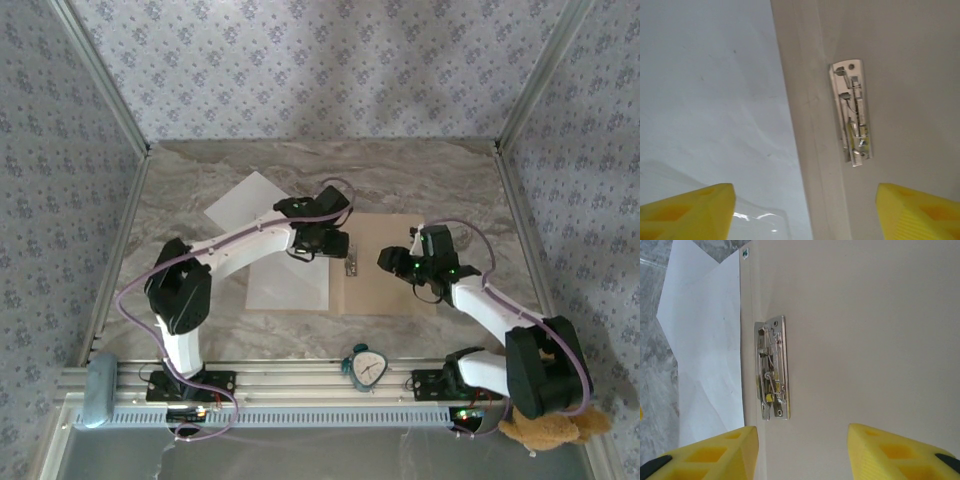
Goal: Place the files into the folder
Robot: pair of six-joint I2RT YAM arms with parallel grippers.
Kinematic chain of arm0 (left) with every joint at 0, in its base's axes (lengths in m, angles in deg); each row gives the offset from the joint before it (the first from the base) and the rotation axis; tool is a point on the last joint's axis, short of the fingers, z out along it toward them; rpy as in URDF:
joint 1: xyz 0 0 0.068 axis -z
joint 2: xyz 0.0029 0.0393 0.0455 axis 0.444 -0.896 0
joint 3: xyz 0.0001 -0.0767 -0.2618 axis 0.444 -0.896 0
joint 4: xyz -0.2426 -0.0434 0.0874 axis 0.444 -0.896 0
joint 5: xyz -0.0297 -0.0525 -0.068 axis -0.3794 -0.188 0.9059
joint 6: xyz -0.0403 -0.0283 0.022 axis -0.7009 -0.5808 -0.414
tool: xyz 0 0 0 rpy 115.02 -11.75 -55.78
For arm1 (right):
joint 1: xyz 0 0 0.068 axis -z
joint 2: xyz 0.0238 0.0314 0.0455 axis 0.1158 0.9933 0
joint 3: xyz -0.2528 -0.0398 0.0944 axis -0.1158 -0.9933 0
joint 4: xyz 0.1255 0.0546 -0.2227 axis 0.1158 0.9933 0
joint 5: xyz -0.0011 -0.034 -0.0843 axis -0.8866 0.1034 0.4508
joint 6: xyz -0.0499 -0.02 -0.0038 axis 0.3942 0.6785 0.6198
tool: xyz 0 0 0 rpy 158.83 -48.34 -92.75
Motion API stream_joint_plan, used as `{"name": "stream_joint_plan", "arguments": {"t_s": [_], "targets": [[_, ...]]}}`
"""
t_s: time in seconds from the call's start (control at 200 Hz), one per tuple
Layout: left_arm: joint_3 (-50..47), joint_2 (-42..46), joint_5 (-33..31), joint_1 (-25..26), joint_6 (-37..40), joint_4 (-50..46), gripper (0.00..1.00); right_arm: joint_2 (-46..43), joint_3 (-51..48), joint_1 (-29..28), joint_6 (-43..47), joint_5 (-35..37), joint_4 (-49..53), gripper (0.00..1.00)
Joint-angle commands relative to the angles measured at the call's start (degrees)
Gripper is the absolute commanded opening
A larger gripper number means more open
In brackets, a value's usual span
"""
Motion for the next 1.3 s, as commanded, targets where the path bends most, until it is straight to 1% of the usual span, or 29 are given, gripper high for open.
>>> {"name": "stream_joint_plan", "arguments": {"t_s": [0.0,0.04,0.09,0.13,0.17,0.255,0.34,0.365,0.53,0.69,0.825,1.209,1.294], "targets": [[2.8,-2.24,-4.47,2.47,-4.52,-1.16,0.67,2.43,0.84,0.29,0.59,-3.83,-3.19,0.5],[3.27,-3.01,-4.42,3.27,-5.41,-0.59,0.64,3.34,0.83,0.3,0.1,-3.91,-4.96,0.5],[4.5,-4.6,-2.82,3.68,-6.53,-1.08,0.63,4.09,0.78,0.36,-1.04,-3.61,-6.55,0.49],[5.72,-5.98,-2.01,4.17,-6.89,-1.8,0.6,4.34,0.35,0.21,-1.84,-3.26,-8.32,0.49],[6.82,-7.19,-2.44,4.93,-6.97,-2.5,0.58,4.4,-0.34,0.05,-2.61,-2.76,-10.24,0.48],[8.99,-9.44,-4.32,6.17,-8.06,-4.37,0.57,3.82,-1.81,-0.21,-4.1,-1.24,-13.17,0.48],[9.47,-10.78,-4.39,6.51,-9.47,-4.79,0.44,2.81,-3.49,-0.31,-4.97,1.48,-14.36,0.48],[9.42,-11.06,-4.27,6.58,-9.93,-4.67,0.41,2.45,-3.99,-0.28,-5.19,2.15,-14.38,0.48],[9.6,-13.01,-3.92,6.98,-11.07,-4.28,0.33,0.65,-8.36,-0.05,-6.95,6.33,-16.61,0.48],[10.87,-15.41,-3.72,7.83,-11.84,-4.87,0.3,-0.79,-9.72,1.04,-7.63,6.94,-16.6,0.48],[11.84,-16.94,-3.44,8.19,-12.7,-5.26,0.25,1.13,-9.48,1.24,-8.54,6.93,-16.77,0.47],[12.32,-18.75,-3.97,8.65,-14.41,-6.13,0.25,2.38,-8.83,1.45,-9.13,7.48,-14.58,0.45],[12.51,-19.02,-3.77,8.73,-14.35,-5.94,0.21,2.63,-8.8,1.42,-9.22,7.6,-14.58,0.45]]}}
